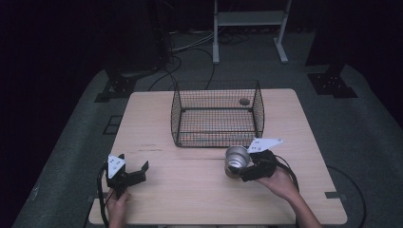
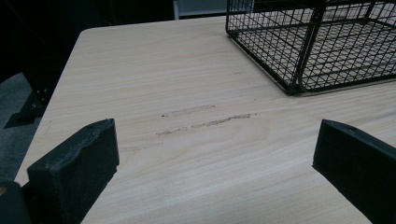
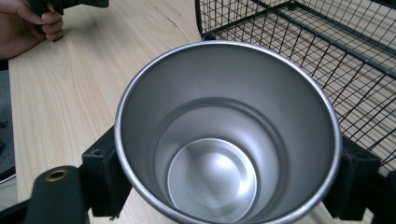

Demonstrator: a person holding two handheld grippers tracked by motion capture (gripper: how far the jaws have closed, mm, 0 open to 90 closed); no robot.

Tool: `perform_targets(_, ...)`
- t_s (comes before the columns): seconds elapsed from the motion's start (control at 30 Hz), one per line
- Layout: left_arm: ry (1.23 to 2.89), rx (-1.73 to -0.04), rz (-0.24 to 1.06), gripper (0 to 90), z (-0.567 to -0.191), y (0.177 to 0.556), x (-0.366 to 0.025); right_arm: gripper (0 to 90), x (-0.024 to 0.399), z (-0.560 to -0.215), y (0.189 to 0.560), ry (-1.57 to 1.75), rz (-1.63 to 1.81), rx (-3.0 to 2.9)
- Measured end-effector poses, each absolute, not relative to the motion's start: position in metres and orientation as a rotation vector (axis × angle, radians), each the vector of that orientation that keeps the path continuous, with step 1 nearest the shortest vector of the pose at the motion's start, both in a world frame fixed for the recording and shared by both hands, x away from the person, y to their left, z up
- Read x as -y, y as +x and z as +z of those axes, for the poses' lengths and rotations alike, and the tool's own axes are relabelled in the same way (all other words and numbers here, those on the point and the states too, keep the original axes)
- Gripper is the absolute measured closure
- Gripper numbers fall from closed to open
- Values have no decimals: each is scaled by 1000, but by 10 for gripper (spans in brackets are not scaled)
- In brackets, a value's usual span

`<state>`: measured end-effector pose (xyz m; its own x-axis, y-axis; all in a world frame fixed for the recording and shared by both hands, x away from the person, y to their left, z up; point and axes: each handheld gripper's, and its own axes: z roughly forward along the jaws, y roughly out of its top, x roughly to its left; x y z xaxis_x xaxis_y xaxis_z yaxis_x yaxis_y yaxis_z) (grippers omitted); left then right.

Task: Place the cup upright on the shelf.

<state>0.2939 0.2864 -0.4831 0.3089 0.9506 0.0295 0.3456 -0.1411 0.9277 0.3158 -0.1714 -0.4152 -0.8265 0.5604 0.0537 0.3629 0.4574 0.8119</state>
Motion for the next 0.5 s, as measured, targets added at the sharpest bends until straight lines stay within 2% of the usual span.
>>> perform_targets(0.5, 1668, -1194, 838, 0, -483, 294, -287, 180, 168, -393, 322, 761, 1315, -2483)
